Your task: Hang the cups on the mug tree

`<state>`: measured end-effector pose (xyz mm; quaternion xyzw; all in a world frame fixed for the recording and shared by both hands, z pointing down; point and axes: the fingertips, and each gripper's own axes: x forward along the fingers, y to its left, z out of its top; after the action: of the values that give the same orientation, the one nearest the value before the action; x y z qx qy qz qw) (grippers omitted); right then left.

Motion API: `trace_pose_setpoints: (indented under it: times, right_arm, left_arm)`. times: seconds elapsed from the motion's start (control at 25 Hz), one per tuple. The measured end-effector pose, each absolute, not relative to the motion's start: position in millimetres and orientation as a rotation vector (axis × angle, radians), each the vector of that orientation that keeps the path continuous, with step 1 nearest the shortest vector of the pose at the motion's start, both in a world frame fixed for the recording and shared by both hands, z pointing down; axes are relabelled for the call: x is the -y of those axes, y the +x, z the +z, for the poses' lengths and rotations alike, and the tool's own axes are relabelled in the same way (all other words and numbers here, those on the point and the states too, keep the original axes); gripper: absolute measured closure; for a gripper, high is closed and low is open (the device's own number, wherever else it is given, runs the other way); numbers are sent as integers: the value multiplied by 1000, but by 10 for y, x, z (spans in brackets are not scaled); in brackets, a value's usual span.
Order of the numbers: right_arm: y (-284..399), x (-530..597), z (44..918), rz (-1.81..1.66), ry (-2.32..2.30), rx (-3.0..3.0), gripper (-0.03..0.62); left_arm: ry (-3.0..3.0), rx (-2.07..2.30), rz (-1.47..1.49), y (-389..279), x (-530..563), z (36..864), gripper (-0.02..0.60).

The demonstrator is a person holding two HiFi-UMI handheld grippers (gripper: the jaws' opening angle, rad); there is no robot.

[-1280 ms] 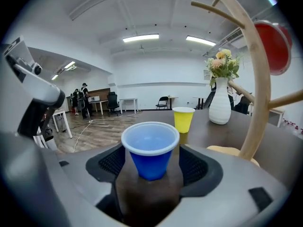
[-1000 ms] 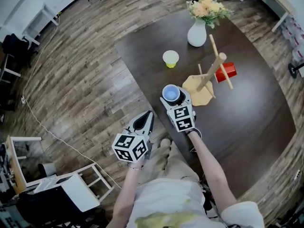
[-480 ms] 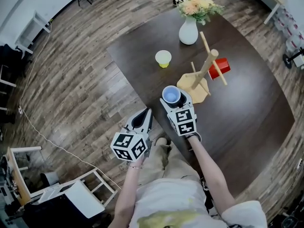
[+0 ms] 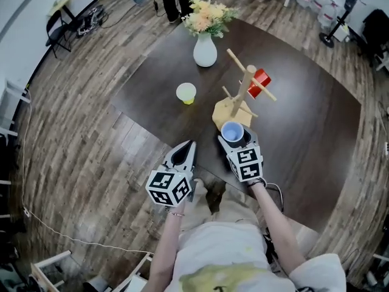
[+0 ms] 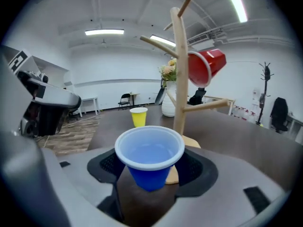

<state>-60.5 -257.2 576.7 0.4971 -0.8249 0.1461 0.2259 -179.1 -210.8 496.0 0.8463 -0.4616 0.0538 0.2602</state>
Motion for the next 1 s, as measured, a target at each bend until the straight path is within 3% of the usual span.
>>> trace_pose_setpoints:
  times: [0.44, 1.0]
  right_arm:
    - [-23, 2429, 5666, 417, 1670, 1998, 272]
    - [195, 2430, 5446, 368, 1679, 1859, 272]
  left_arm:
    - [2490, 906, 226, -1512, 2270, 4848, 558]
    - [2545, 793, 230, -1329, 2366, 4697, 558]
